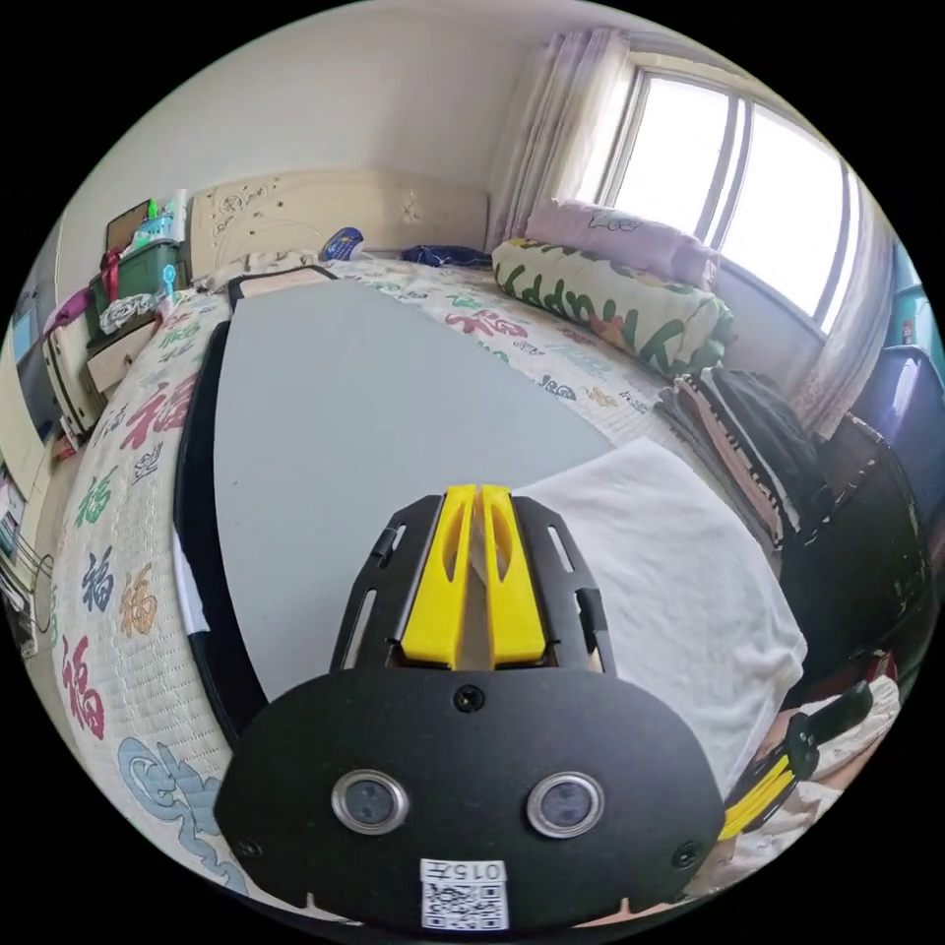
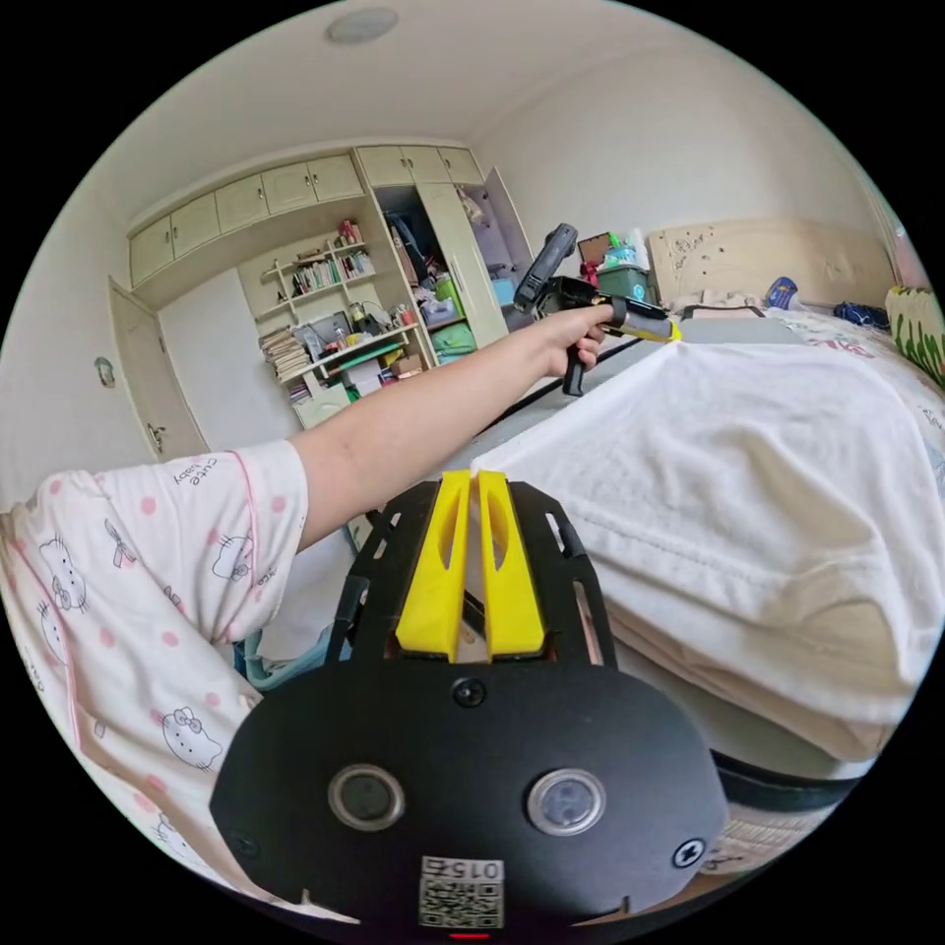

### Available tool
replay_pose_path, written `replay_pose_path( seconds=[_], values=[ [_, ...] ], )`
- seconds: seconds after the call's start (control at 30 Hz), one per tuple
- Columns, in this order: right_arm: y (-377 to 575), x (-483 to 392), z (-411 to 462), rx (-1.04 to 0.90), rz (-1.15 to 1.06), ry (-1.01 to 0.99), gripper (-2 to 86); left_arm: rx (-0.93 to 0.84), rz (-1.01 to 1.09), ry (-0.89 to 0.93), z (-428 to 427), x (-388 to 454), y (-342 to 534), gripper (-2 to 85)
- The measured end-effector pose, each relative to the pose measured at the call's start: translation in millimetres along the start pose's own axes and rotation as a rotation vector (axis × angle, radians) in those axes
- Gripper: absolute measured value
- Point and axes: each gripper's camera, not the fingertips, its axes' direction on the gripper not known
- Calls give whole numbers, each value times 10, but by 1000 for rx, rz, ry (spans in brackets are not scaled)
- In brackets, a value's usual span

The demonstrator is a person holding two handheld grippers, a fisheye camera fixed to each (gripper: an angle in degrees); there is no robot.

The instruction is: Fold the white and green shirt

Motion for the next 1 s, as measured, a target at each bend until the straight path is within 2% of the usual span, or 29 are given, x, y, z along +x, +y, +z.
replay_pose_path(
  seconds=[0.07,0.1,0.2,0.3,0.37,0.5,0.67,0.83,1.0],
  values=[
    [68,73,145,-20,13,-11,4,48,-60,-116,-205,-55,-110,13],
    [86,84,172,-20,9,-5,4,68,-71,-108,-274,-71,-126,26],
    [169,137,276,-17,-11,24,4,106,-138,51,-513,-179,-260,87],
    [249,199,398,-17,-19,38,4,14,-167,181,-508,-249,-484,102],
    [327,237,494,-20,-35,59,4,-90,-172,217,-416,-276,-621,100],
    [469,352,575,-12,-36,63,5,-79,-173,254,-458,-275,-691,34],
    [674,516,712,24,-24,64,5,-12,-80,143,-766,-81,-942,16],
    [866,572,1019,-6,-68,136,7,-64,-24,14,-702,96,-1005,13],
    [1041,788,1167,4,-31,96,16,-118,-18,-28,-651,139,-1048,13]
  ],
)
